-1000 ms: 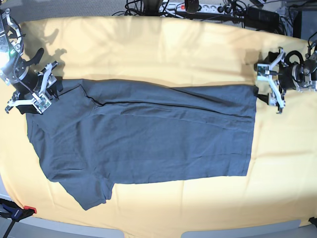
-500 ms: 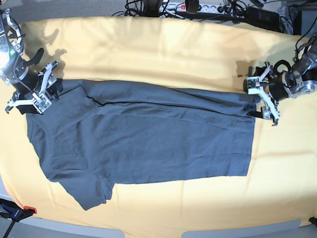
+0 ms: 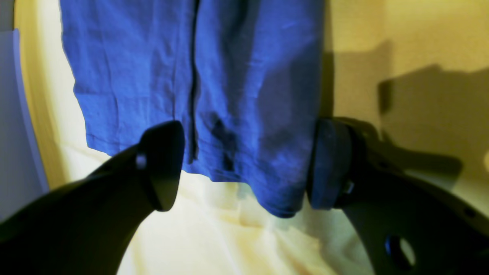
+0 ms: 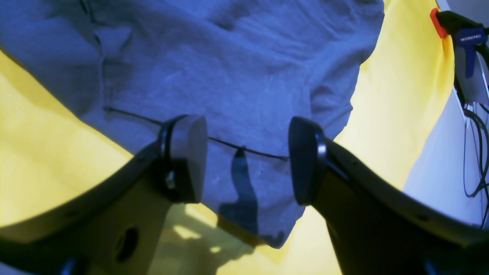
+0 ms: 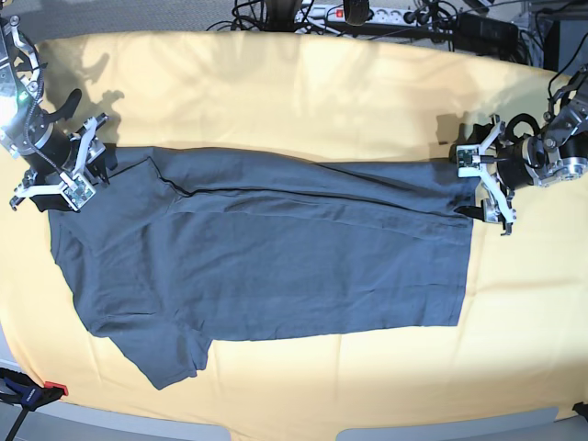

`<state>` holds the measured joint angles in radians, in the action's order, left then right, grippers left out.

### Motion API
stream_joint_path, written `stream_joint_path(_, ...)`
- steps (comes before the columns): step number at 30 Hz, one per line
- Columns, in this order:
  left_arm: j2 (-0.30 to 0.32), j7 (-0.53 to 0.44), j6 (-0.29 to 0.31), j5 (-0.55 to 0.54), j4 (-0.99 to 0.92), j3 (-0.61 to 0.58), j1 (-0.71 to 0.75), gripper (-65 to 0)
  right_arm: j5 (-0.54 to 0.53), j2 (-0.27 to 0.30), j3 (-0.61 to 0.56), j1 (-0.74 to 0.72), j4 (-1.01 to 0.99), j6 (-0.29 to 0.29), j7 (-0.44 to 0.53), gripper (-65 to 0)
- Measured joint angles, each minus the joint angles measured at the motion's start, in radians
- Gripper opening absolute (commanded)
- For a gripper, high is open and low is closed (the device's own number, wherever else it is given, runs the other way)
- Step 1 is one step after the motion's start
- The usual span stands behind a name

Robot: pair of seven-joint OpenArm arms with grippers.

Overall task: Fold the T-shirt properly
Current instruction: 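Lower the folded edge onto the shirt and open both grippers, then regrasp the folded edge with both grippers and pull it flat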

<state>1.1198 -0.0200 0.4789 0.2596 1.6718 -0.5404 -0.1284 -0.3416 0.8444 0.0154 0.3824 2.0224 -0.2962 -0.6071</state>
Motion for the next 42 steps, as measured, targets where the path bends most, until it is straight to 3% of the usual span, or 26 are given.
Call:
stream_joint_path(4,0.000,0.009,-0.094,0.025,0.000,-0.002,0.001,-19.1,0.000,0.000,0.000,0.000,0.000,0.000,0.000,-29.0)
stream_joint_path(9,0.000,0.013,-0.075,-0.022,0.000,-0.002,0.001,-19.5,0.000,0.000,0.000,0.000,0.000,0.005,0.000,-29.0)
stream_joint_path(10,-0.001,0.013,-0.075,-0.026,0.000,-0.002,0.001,-22.1,0.000,-0.001,0.000,0.000,0.000,0.009,0.000,-29.0)
stream_joint_path(11,0.000,0.013,-0.070,-0.027,0.000,-0.002,0.001,-26.4,0.000,0.000,0.000,0.000,0.000,0.015,0.000,-29.0)
stream_joint_path(14,-0.001,0.013,-0.060,-0.066,0.000,-0.002,0.001,-47.6,0.000,0.000,0.000,0.000,0.000,0.016,0.000,-29.0)
stream_joint_path(16,0.000,0.015,-0.060,-0.080,0.000,-0.002,0.001,-62.0,0.000,0.000,0.000,-0.001,0.000,-0.020,-0.036,-29.0)
stream_joint_path(17,0.000,0.022,-0.060,-0.079,0.000,-0.002,0.001,-65.0,0.000,0.000,0.000,-0.001,0.000,-0.045,-0.070,-29.0)
stream_joint_path(24,0.000,0.069,-0.060,-0.080,0.000,-0.002,0.001,-65.0,0.057,-0.002,0.000,0.000,0.008,-0.127,-0.270,-29.0)
stream_joint_path(32,0.002,0.069,-0.060,-0.081,0.000,-0.002,0.001,-65.0,0.068,0.040,0.000,0.010,0.008,-0.170,-0.292,-29.0)
stream_joint_path(36,0.018,0.069,-0.060,-0.088,0.000,-0.003,0.000,-65.0,0.082,0.063,0.000,0.068,-0.014,-0.200,-0.275,-29.0)
stream_joint_path(42,0.022,0.069,-0.059,-0.089,0.001,-0.003,0.000,-65.0,0.200,0.060,0.000,0.082,-0.110,-0.125,-0.106,-29.0)
